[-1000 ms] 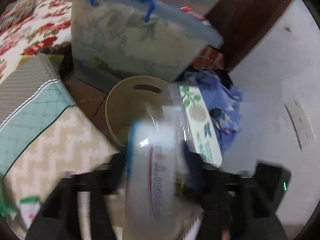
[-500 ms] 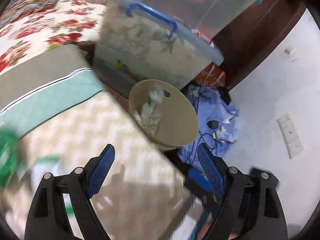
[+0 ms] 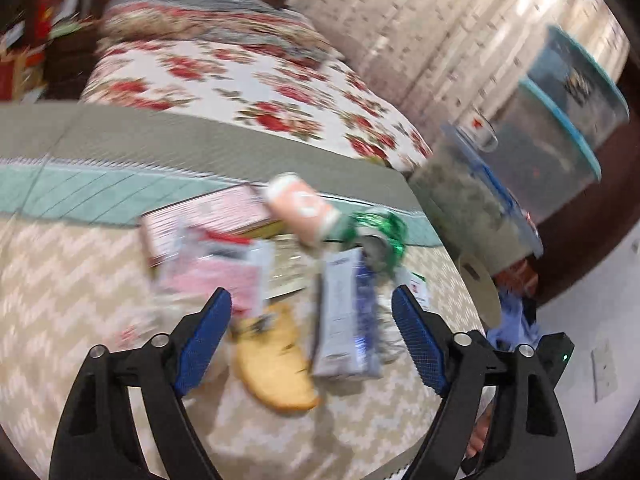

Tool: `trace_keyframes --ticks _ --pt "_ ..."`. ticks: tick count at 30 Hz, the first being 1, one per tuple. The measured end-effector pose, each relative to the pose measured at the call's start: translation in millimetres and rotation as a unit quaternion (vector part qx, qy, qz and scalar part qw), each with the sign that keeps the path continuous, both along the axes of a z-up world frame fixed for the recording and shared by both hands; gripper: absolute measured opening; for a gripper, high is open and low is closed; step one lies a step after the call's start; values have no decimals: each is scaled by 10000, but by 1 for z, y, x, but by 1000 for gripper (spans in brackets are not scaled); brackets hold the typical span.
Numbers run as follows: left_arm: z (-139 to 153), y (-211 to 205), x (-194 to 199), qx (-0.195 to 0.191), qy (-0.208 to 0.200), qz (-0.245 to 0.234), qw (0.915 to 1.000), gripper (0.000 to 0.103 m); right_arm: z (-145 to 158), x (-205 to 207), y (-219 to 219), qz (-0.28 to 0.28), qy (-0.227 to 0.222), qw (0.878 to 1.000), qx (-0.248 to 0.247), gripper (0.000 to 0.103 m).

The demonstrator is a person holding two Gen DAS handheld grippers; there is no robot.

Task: Collect trash
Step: 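Grasp the yellow bread slice with the right tool while the left tool grasps the crumpled plastic bag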

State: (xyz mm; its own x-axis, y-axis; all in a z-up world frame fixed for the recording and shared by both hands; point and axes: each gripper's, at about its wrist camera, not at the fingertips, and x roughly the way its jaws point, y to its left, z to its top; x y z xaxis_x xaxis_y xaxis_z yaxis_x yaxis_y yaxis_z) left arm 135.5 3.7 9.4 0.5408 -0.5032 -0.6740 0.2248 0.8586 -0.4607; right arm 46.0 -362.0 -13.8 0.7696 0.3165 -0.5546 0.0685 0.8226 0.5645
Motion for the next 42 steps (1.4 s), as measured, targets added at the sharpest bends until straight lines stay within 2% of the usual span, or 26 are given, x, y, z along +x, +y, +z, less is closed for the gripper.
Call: trace_keyframes --ticks 4,10,15,18,20,23,26,29,31,34,35,36,37,38,40,42 --pt "-3 15 -10 8 -24 5 10000 71 3 13 38 486 112 9985 -225 47" --pt "-2 40 -16 168 -303 119 9993 71 9 23 82 949 169 9943 -451 48" --pt "-9 65 -15 217 -338 379 9985 74 15 26 112 1175 120 9907 -673 55" --pt "-15 72 -13 265 -302 473 9981 80 24 21 130 1300 -107 9874 -900 55" --pt "-19 76 -13 330 -318 505 9977 82 33 17 149 1549 -351 9805 -1155 55" --pt "-26 83 -14 318 -283 538 9976 83 38 12 185 2103 -573 9620 -1643 55" --pt "-31 89 -12 282 -225 585 9976 85 34 16 221 2533 -584 9399 -2214 55" --pt "-36 91 -7 417 -186 681 9966 85 30 21 257 2816 -725 9060 -3075 54" --pt "-38 92 -2 566 -176 794 9951 84 22 25 280 2991 -774 8766 -3688 52" --pt "-42 96 6 689 -74 961 9930 83 7 27 298 3111 -747 8492 -4202 51" --pt "-44 97 8 676 -64 1002 9926 81 4 26 299 3168 -682 8455 -4243 39" --pt "-46 99 10 681 -39 1041 9922 79 2 28 300 3206 -625 8434 -4266 34" --pt "-49 100 14 708 43 1105 9913 73 3 29 301 3204 -598 8437 -4266 28" --pt "-53 102 17 707 118 1139 9909 59 4 30 299 3205 -583 8457 -4226 17" --pt "-59 107 21 607 252 1157 9911 51 7 30 293 3218 -502 8564 -4007 12" --pt "-54 110 18 502 206 1139 9920 47 17 26 283 3330 -447 8765 -3448 9"
